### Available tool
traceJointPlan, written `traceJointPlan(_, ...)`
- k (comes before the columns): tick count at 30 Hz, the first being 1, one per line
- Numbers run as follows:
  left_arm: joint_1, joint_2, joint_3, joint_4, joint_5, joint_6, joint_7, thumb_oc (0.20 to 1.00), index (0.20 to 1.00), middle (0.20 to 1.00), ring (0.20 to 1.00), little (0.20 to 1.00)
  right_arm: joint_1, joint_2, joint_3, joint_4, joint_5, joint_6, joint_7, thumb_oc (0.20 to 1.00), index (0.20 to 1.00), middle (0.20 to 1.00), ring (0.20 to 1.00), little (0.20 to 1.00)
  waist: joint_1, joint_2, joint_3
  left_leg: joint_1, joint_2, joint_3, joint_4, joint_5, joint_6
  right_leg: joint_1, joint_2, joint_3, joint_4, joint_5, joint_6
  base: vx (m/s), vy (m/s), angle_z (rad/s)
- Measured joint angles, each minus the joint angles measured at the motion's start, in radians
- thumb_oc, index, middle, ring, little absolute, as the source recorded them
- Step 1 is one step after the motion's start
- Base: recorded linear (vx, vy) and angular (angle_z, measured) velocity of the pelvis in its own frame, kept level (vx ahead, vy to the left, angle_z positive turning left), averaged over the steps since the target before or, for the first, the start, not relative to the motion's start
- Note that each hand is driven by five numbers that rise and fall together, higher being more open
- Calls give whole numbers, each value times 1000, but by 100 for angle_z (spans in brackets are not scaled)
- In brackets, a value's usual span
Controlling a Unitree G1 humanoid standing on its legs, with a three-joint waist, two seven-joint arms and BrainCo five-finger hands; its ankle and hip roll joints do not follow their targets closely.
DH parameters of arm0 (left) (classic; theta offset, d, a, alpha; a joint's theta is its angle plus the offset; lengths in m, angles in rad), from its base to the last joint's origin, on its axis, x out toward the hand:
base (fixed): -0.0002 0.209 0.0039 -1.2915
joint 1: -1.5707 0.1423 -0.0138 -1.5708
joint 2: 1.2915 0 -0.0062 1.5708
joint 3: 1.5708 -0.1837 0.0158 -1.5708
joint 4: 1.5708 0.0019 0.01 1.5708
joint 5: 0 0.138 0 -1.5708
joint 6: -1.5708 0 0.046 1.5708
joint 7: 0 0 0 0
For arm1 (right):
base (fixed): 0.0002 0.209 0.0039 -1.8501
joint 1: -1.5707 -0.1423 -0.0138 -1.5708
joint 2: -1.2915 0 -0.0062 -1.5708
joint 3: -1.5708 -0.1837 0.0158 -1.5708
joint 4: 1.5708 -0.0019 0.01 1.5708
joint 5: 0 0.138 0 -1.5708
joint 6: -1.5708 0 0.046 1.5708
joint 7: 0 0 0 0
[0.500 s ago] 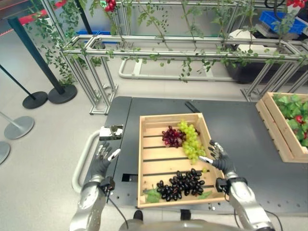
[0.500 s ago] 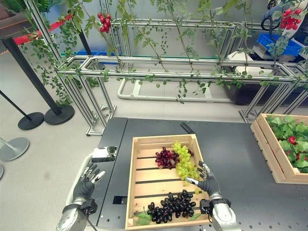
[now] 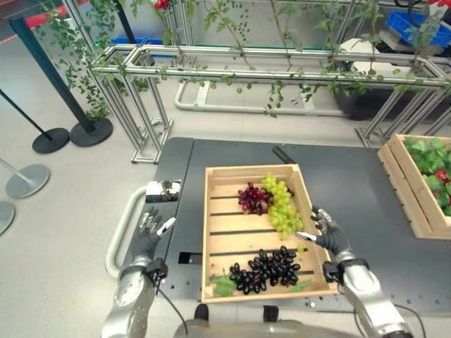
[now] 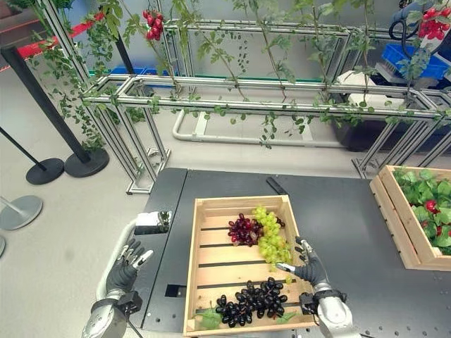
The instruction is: Pick up the fruits from the basket on one side to the basket on the other side
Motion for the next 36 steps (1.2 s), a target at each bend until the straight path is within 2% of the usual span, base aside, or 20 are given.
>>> traceJointPlan(4, 3, 4, 4, 0, -1, 0, 0, 1000, 1000, 1000, 1000, 1000, -35, -66, 1, 12, -67, 17, 24, 1000, 1000, 1000, 1000, 1000, 7, -35, 21, -14, 1, -3, 1, 3, -2, -12, 2, -3, 0, 1, 0, -33, -26, 2)
traceJointPlan(9, -31, 28, 2, -1, -4, 0, 0, 1000, 1000, 1000, 1000, 1000, -126, -130, 74, 36, -180, 47, 97, 1000, 1000, 1000, 1000, 1000, 35, -85, 46, -42, -1, -3, 10, 3, -3, -36, 1, -3, 1, 5, -2, -27, -18, 0)
traceJointPlan(16, -68, 65, 2, -1, -4, 0, 1, 1000, 1000, 1000, 1000, 1000, -215, -180, 173, 43, -276, 60, 183, 1000, 1000, 1000, 1000, 1000, 63, -109, 82, -60, -2, -12, 12, 2, -4, -48, 4, -16, 5, 8, -6, -43, -16, 4)
traceJointPlan(21, -89, 99, 3, -1, -4, 0, 14, 1000, 1000, 1000, 1000, 1000, -256, -180, 223, 47, -329, 71, 222, 1000, 1000, 1000, 1000, 1000, 69, -143, 116, -82, -1, -12, 15, 2, -5, -69, 5, -17, 5, 9, -5, -43, 0, 0)
traceJointPlan(26, -147, 104, -1, 0, -4, 0, 31, 1000, 1000, 1000, 1000, 1000, -325, -144, 305, 185, -397, 90, 230, 1000, 1000, 1000, 1000, 1000, 88, -159, 155, -119, -7, -17, 30, 0, -7, -97, 4, -22, 6, 13, -7, -63, 16, 2)
traceJointPlan(31, -211, 116, -1, 0, -4, -1, 53, 1000, 1000, 1000, 1000, 1000, -405, -54, 364, 356, -449, 100, 211, 1000, 1000, 1000, 1000, 1000, 90, -157, 188, -153, -7, -26, 43, -2, -10, -120, 6, -26, 6, 16, -9, -50, 26, 4)
traceJointPlan(34, -250, 113, -5, 5, -4, -1, 69, 1000, 1000, 1000, 1000, 1000, -468, 28, 409, 524, -466, 110, 177, 1000, 1000, 1000, 1000, 1000, 93, -155, 199, -169, -8, -29, 47, -3, -10, -132, 5, -29, 6, 16, -9, -29, 18, 3)
traceJointPlan(36, -270, 117, -1, 5, -4, -6, 80, 1000, 1000, 1000, 1000, 1000, -475, 35, 417, 541, -475, 110, 159, 1000, 1000, 1000, 1000, 1000, 96, -152, 215, -173, -9, -29, 49, -2, -10, -136, 4, -29, 6, 18, -10, -16, 13, 1)
